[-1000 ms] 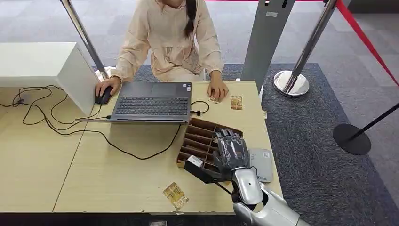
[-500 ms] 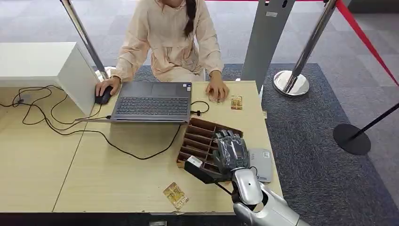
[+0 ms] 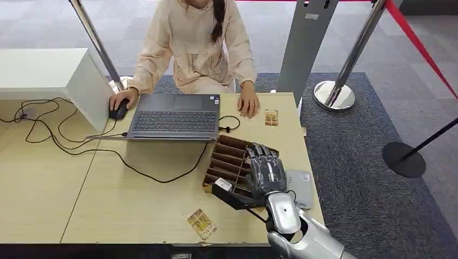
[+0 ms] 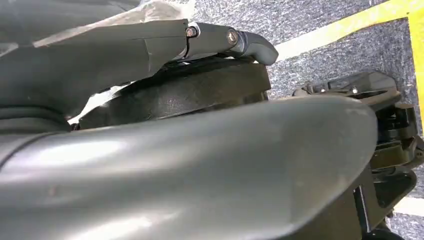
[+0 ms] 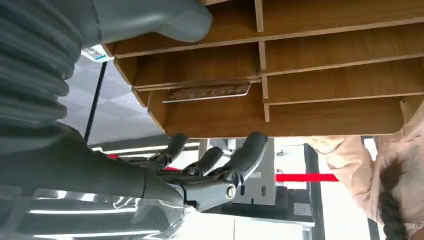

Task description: Pass the card to the sensor for recognition and then transmit it.

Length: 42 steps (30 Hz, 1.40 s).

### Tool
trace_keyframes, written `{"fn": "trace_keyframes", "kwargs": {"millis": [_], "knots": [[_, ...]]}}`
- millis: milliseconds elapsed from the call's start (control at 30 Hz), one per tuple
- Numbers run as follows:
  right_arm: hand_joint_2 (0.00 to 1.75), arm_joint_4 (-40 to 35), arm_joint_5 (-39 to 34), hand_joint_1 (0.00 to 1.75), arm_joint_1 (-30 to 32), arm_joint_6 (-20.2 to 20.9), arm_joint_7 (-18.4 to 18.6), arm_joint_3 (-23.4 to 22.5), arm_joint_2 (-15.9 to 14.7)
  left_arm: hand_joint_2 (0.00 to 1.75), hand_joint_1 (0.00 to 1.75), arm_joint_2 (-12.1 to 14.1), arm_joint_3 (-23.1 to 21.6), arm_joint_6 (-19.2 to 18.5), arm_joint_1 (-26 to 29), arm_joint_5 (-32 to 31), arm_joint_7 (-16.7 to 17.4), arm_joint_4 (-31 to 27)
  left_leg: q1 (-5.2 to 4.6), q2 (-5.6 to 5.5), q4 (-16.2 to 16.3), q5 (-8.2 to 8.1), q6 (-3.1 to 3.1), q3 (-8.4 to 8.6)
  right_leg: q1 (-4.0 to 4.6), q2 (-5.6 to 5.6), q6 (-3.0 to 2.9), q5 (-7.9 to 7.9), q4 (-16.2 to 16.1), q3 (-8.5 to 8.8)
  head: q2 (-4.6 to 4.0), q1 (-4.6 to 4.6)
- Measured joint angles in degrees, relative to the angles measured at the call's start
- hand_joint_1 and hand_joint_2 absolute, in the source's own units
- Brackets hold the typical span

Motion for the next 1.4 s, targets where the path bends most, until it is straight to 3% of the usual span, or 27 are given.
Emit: {"fn": "trace_keyframes", "kwargs": {"millis": [267,600,867,967,1400], "knots": [[1.75,0.0,0.0,0.38,0.0,0.0,0.4,0.0,-0.1,0.00,0.00,0.0,0.0,-0.1,0.0,0.0,0.0,0.0,0.00,0.00,0.0,0.00,0.00,0.00,0.00,0.00,0.00,0.00,0.0,0.00,0.00,0.00],[1.75,0.0,0.0,0.44,-0.1,0.0,0.4,0.0,-0.4,0.00,0.00,0.1,0.0,-0.3,0.0,-0.2,-0.1,0.0,0.00,0.00,0.0,0.00,0.00,0.00,0.00,0.00,0.00,0.00,0.0,0.00,0.00,0.00],[1.75,0.2,-0.1,1.01,-0.2,0.0,0.4,0.0,-0.5,0.00,0.00,0.2,0.0,-0.5,0.0,-0.2,-0.1,0.0,0.00,0.00,0.0,0.00,0.00,0.00,0.00,0.00,0.00,0.00,0.0,0.00,0.00,0.00],[1.75,0.2,-0.1,1.08,-0.2,0.0,0.4,0.0,-0.5,0.00,0.00,0.2,0.0,-0.6,0.0,-0.3,-0.2,0.0,0.00,0.00,0.0,0.00,0.00,0.00,0.00,0.00,0.00,0.00,0.0,0.00,0.00,0.02],[1.75,0.5,-0.4,0.93,-0.5,-0.1,0.2,0.0,-0.5,0.00,0.00,0.2,0.0,-0.6,0.0,-0.2,-0.3,0.0,0.00,0.00,0.0,0.00,0.00,0.00,0.00,0.00,0.00,0.00,0.0,0.01,0.00,0.00]]}}
